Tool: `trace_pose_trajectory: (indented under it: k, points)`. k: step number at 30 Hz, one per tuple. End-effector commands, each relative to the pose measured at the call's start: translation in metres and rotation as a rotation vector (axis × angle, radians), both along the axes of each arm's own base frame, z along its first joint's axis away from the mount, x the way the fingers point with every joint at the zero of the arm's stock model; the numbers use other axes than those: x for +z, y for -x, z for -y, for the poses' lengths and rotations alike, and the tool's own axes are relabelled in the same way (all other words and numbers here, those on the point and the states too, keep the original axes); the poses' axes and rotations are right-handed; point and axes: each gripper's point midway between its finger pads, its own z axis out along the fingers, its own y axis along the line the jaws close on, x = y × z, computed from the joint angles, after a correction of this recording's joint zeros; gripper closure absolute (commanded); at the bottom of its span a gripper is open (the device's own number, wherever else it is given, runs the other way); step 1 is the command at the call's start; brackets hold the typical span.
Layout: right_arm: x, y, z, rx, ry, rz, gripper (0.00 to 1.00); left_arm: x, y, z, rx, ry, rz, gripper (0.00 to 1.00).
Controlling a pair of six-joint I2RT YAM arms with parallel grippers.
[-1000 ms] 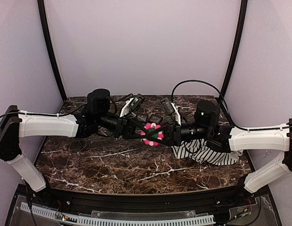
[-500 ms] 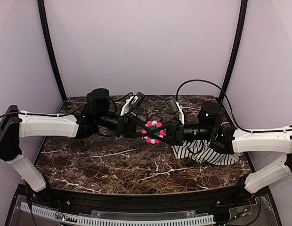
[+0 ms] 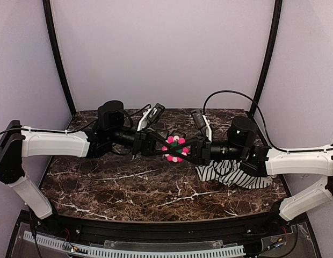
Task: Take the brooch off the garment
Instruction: Close the brooch securely.
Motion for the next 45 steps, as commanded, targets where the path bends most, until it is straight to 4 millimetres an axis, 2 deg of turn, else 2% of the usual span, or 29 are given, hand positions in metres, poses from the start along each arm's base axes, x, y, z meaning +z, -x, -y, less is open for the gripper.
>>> trace_pose_trajectory:
  k: [1,19,28,45]
  points:
    - [0.029,0.001,0.011,-0.029,-0.095,0.074,0.76,-0.006,-0.005,-0.007,0.027,-0.023,-0.018,0.99]
    - [0.033,-0.002,0.016,-0.058,-0.111,0.084,0.75,-0.014,-0.022,-0.007,0.099,-0.055,-0.031,0.99]
    - [0.028,-0.002,0.009,-0.024,-0.090,0.072,0.76,-0.015,-0.021,-0.008,0.091,-0.058,-0.033,0.99]
    - [0.022,-0.014,0.006,-0.079,-0.052,0.049,0.79,-0.014,-0.020,-0.009,0.094,-0.062,-0.013,0.99]
